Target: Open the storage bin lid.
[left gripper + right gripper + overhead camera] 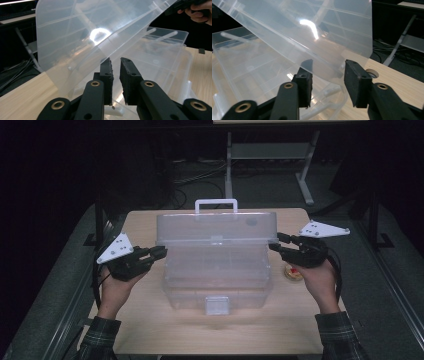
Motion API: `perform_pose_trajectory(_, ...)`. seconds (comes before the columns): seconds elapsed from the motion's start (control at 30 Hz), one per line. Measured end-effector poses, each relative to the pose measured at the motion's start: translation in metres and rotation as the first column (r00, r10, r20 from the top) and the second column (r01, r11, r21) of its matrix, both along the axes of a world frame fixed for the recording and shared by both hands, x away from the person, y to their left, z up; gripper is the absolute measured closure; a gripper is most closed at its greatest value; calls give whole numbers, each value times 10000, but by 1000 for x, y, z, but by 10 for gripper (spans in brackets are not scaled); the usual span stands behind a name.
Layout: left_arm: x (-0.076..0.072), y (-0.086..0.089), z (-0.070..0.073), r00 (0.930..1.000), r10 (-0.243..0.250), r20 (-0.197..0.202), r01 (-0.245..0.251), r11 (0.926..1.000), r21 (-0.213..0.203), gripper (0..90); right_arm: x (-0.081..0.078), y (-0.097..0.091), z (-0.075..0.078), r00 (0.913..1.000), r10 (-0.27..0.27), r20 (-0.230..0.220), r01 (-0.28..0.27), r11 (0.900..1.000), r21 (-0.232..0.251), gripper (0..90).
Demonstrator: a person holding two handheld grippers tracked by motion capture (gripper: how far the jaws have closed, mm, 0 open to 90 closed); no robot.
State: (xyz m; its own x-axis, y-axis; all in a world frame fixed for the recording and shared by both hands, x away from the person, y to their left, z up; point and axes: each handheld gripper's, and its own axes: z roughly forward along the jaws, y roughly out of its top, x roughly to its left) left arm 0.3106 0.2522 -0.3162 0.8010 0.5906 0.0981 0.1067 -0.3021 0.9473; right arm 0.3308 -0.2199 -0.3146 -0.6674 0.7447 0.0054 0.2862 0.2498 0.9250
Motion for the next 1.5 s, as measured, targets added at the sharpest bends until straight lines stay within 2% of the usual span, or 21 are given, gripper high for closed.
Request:
perform_pose_trajectory(0.23, -8, -2, -4, 9999, -103, -27, 103, 9999, 106, 739, 3, 0, 2, 9997, -240, -99, 241, 9997, 48, 616)
perform_pose_trajectory(0.57, -25, -12, -14, 9982, -558, -232, 562, 9982, 200, 684, 8, -1, 5, 9982, -588, -121, 591, 9981, 201, 656)
perform_pose_trajectory(0.77, -34, -33, -29, 9922, -1077, -633, 1096, 9936, 274, 624, 9, -2, 5, 9980, -606, -168, 610, 9978, 258, 658)
perform_pose_trajectory(0.9, -38, -40, -29, 9930, -1056, -525, 1077, 9934, 390, 591, 9, -2, 5, 9980, -587, -244, 594, 9979, 272, 657)
perform_pose_trajectory(1.03, -41, -39, -25, 9929, -1148, -297, 1152, 9933, 108, 597, 10, -2, 5, 9980, -581, -267, 590, 9977, 331, 658)
perform_pose_trajectory(1.13, -43, -42, -22, 9888, -1447, -356, 1451, 9894, 79, 598, 10, -2, 6, 9981, -563, -257, 571, 9979, 318, 659)
perform_pose_trajectory(1.27, -44, -54, -27, 9816, -1821, -580, 1833, 9829, 161, 598, 11, -2, 7, 9979, -568, -297, 578, 9978, 321, 659)
perform_pose_trajectory(1.4, -42, -64, -33, 9720, -2145, -960, 2190, 9750, 388, 601, 11, -2, 7, 9979, -564, -316, 574, 9978, 324, 659)
perform_pose_trajectory(1.5, -39, -73, -40, 9620, -2389, -1325, 2480, 9670, 576, 600, 11, -2, 7, 9979, -545, -344, 556, 9979, 330, 659)
